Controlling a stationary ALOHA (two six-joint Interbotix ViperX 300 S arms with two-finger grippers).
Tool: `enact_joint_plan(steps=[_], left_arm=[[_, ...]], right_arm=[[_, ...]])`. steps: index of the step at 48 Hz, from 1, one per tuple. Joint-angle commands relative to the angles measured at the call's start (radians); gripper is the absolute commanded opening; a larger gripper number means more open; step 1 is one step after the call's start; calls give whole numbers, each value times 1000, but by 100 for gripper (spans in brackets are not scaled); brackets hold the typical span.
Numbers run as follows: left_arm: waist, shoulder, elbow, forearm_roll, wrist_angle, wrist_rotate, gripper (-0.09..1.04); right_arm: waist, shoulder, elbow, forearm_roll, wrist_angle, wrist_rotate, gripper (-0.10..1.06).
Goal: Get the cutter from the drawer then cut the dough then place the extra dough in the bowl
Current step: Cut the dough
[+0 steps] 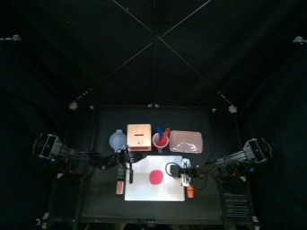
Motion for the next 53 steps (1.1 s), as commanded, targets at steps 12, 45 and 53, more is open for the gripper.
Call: enact_joint_plan(steps=[12,45,53], left_arm=[[2,2,32,-26,-8,2,34],[2,-2,91,-117,2,2,34],[3,-2,98,-118,2,2,34]], right_arm=[[-6,100,-242,-29,-2,-2,49],[-48,259,-359,-14,34,-5,49],[-48,282,-365,11,32,-5,49]])
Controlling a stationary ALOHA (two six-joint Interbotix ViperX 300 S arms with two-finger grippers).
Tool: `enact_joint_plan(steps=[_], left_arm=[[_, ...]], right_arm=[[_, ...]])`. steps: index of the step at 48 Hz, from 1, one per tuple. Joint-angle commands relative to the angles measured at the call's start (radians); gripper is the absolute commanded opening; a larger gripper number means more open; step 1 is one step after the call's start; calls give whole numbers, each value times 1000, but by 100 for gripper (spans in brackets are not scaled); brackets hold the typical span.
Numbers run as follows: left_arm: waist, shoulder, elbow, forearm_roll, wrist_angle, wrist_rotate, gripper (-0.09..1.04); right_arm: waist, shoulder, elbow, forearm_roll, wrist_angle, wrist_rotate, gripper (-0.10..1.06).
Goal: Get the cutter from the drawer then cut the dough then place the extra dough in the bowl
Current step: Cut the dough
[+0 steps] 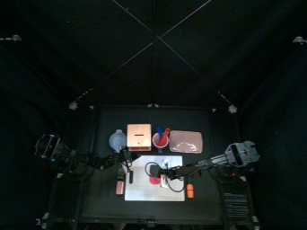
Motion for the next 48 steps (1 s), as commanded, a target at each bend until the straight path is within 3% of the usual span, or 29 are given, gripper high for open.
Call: enact_joint_plan(steps=[1,21,25,34,41,48], left_arm=[[0,-9,-6,-3,-3,2,34],[0,-9,2,-18,-3,2,34],[0,-8,3,-17,-3,3,34],[0,-8,3,-15,-3,3,34],[-6,-5,-5,3,-2,12,34],[-23,17,2,107,18,14,34]], right_arm=[[2,-3,-29,14,-3,2,49],[-2,26,-46,20,8,2,52],[-2,20,-46,20,3,2,61],[2,5,-49,17,9,3,92],[3,-60,-28,2,9,2,94],[26,-198,106,-21,-44,18,94]])
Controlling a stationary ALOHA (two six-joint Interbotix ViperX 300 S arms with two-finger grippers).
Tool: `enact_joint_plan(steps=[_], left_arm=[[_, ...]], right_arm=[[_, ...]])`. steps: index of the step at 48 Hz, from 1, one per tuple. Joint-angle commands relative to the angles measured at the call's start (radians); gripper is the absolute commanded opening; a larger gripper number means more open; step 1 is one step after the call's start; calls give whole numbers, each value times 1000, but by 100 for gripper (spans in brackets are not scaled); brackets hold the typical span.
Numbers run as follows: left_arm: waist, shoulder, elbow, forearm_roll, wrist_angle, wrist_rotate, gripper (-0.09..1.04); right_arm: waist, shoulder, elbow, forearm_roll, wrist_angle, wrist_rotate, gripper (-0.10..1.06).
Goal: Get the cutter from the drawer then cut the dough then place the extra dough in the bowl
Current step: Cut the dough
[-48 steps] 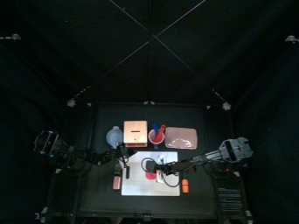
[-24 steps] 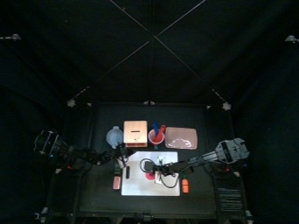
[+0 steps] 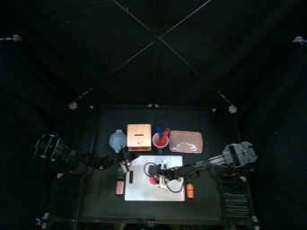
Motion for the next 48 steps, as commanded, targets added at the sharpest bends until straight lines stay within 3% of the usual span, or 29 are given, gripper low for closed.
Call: enact_joint_plan(steps=[1,11,21,30,37,48], left_arm=[[-20,0,-20,74,2,-2,34],[-60,6,-92,161,-9,-20,43],[-114,133,-109,221,-170,-204,65],[-110,305,-193,354,-262,-368,70],[-109,382,-261,390,-261,-388,70],[-107,370,-264,357,-210,-387,69]], right_arm=[[21,-117,66,-9,-66,-3,94],[21,-222,250,-5,-414,-3,94],[-64,-166,437,77,-798,-20,94],[-71,-97,472,110,-873,-21,94],[-87,-25,462,140,-885,-28,94],[-91,-43,431,150,-816,-60,93]])
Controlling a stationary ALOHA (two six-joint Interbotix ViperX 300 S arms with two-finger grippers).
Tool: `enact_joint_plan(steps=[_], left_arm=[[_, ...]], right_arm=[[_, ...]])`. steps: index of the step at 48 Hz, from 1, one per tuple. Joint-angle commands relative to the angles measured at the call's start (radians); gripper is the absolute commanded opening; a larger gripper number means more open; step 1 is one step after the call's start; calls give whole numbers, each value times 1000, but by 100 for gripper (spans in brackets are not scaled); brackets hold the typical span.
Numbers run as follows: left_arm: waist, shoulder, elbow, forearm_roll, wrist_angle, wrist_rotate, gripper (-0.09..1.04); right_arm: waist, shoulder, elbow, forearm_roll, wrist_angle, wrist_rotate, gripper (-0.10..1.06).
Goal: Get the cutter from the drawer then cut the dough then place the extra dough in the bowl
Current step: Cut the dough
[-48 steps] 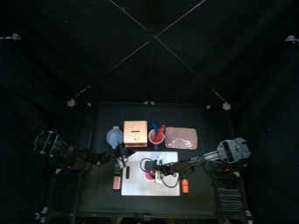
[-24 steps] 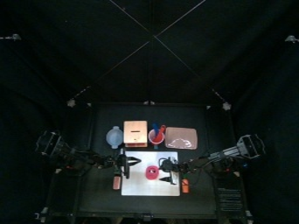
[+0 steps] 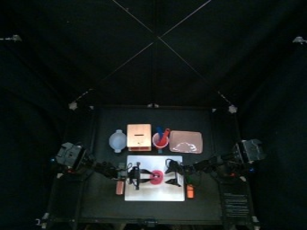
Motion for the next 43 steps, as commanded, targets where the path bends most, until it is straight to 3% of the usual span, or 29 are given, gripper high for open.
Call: enact_joint_plan(steps=[1,10,16,24,31,43], left_arm=[[3,-37,-18,-12,18,5,69],[12,-72,-14,-18,71,8,69],[15,-75,-14,-18,78,17,69],[25,-78,-11,-18,77,38,69],[48,-98,-3,-18,78,69,69],[94,-138,9,-17,78,72,69]], right_arm=[[-12,-43,-28,3,54,-6,93],[-32,-212,-127,-61,468,-3,93],[-37,-250,-178,-77,626,-12,93],[-23,-250,-146,-202,411,-2,93],[-35,-210,-78,-190,238,-2,93],[-121,-153,-2,-161,-129,-40,93]])
